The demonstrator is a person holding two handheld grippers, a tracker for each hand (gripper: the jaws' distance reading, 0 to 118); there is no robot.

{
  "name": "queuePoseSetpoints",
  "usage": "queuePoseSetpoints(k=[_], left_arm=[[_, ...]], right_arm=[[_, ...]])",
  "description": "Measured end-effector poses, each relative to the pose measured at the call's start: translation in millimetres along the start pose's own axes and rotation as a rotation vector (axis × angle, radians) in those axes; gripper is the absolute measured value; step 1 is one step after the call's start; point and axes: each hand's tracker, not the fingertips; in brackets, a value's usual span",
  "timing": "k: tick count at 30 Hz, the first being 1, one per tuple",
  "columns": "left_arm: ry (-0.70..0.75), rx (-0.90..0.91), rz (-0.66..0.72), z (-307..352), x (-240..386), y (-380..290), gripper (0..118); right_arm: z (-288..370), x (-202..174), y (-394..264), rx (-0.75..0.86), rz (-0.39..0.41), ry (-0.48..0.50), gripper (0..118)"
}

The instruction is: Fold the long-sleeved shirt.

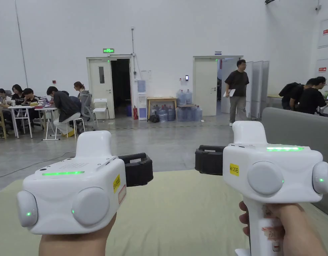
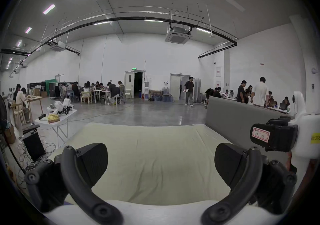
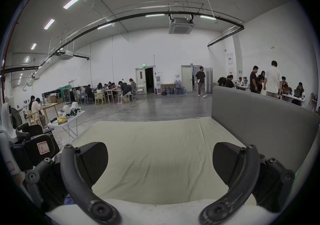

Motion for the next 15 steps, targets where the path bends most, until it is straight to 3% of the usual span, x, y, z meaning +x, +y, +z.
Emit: queuePoseSetpoints(k=[15], left_arm=[[0.006,-0.004,-0.018,-2.0,1.3,-3.2,118]], right_arm=[[0.0,-1.8,-2.7,0.007,0.008,-0.028,118]])
